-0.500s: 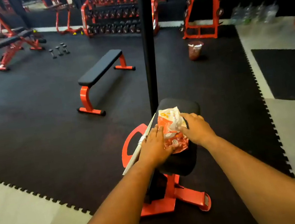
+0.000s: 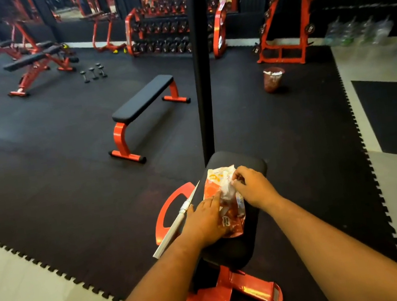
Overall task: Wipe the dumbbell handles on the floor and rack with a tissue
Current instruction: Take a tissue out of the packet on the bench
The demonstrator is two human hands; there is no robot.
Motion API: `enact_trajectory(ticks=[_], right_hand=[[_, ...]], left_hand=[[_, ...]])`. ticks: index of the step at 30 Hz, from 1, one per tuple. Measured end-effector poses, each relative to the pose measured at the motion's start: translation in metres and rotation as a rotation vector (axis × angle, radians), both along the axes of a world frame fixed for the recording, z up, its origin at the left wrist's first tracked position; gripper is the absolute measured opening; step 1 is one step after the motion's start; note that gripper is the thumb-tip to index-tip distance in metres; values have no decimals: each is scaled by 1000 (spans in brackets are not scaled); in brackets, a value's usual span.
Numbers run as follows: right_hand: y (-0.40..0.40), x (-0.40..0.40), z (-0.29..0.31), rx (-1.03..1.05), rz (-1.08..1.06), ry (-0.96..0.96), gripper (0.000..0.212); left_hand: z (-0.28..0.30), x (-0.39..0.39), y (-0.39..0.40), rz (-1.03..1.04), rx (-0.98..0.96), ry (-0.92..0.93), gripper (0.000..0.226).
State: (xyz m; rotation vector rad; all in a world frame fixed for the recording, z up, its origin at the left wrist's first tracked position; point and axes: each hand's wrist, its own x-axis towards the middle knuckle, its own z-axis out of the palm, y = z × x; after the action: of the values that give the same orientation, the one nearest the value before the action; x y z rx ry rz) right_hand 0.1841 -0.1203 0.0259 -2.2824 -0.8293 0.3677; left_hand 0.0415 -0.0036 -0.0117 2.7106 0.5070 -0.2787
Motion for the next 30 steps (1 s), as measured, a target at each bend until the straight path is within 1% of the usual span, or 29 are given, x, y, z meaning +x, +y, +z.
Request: enact_trajectory(ticks=[2, 5, 7, 8, 9, 11, 12, 14, 16, 18, 20, 22, 24, 26, 27, 28, 30], right_hand=[[-3, 2, 6, 102, -61, 79, 6], [-6, 4, 15, 231, -139, 105, 7], [-6, 5, 21, 334, -180, 103, 6], [-4, 5, 24, 379, -183, 118, 5], [-2, 3, 28, 420, -169, 148, 5], [7, -4, 35, 482, -98, 230, 6], [15, -10, 40, 501, -59, 255, 6], [31, -23, 46, 523, -2, 262, 5], [51, -38, 51, 534, 39, 252, 5], [78, -54, 55, 540, 74, 260, 3], [105, -68, 56, 550, 110, 273, 6], [139, -85, 54, 531, 148, 262, 10], [173, -103, 52, 493, 175, 249, 12], [213, -127, 49, 442, 235, 269, 7], [237, -143, 48, 421, 288, 292, 8], [258, -158, 48, 398, 345, 309, 15], [300, -191, 47, 339, 452, 268, 26]], left_hand=[[3, 1, -2, 19, -33, 18, 101], [6, 2, 0, 39, -64, 20, 105], [10, 3, 1, 78, -120, -39, 108], [16, 3, 1, 116, -207, -104, 107], [23, 4, 1, 164, -344, -191, 102], [39, 2, 5, 268, -671, -377, 83], [47, -2, 10, 315, -778, -455, 72], [55, -8, 22, 404, -878, -551, 53], [60, -20, 41, 468, -935, -629, 47], [65, -37, 63, 535, -1042, -708, 40], [69, -57, 86, 572, -1125, -767, 36], [70, -81, 117, 601, -1120, -810, 32], [68, -105, 149, 634, -1060, -832, 23], [64, -134, 189, 653, -974, -813, 12], [62, -150, 212, 663, -935, -795, 11], [61, -166, 233, 664, -901, -781, 13], [60, -199, 277, 668, -874, -783, 14]])
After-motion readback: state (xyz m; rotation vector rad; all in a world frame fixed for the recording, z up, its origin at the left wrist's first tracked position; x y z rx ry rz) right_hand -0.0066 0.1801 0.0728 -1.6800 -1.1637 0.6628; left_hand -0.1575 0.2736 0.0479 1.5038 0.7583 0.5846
